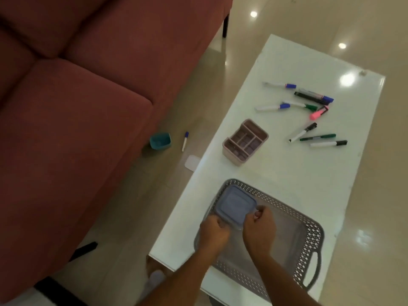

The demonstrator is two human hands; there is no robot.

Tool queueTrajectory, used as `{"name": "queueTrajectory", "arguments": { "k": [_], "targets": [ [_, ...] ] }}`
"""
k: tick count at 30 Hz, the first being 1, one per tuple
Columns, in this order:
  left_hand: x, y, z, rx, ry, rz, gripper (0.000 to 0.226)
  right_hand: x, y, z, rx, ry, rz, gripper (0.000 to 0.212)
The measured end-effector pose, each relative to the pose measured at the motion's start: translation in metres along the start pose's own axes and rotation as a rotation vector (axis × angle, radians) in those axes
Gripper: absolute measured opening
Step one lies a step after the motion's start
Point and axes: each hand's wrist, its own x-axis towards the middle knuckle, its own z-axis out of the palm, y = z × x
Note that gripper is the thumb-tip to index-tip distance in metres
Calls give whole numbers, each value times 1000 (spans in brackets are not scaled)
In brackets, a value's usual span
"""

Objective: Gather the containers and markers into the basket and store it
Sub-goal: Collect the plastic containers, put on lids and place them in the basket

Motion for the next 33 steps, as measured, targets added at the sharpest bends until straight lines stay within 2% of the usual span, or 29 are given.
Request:
{"name": "queueTrajectory", "arguments": {
  "k": [3,5,9,11,15,20,24,26,28,31,33],
  "targets": [
    [0,21,-42,4,-23,164,12,-12,-51,10,-32,-93,-263,16],
    [11,35,-74,48,55,251,14,-14,-93,26,-22,-204,-386,17],
    [72,44,-150,270,203,368,12,0,-171,91,-18,-358,-419,24],
    [116,42,-181,317,189,379,12,14,-197,133,-15,-398,-334,28],
    [232,21,-217,443,88,429,16,52,-211,242,42,-361,-65,35],
    [367,-19,-225,747,-55,458,25,105,-178,363,208,-324,347,47],
    [460,-40,-216,901,-94,432,24,151,-130,433,332,-265,578,35],
    [499,-42,-210,1028,-37,421,29,176,-110,458,421,-233,702,37],
    [534,-44,-197,1102,89,408,36,199,-90,479,487,-195,805,44],
    [573,-46,-178,1079,268,395,44,226,-59,502,582,-178,915,57],
    [604,-55,-174,1072,323,395,54,244,-44,516,609,-168,977,65]
  ]
}}
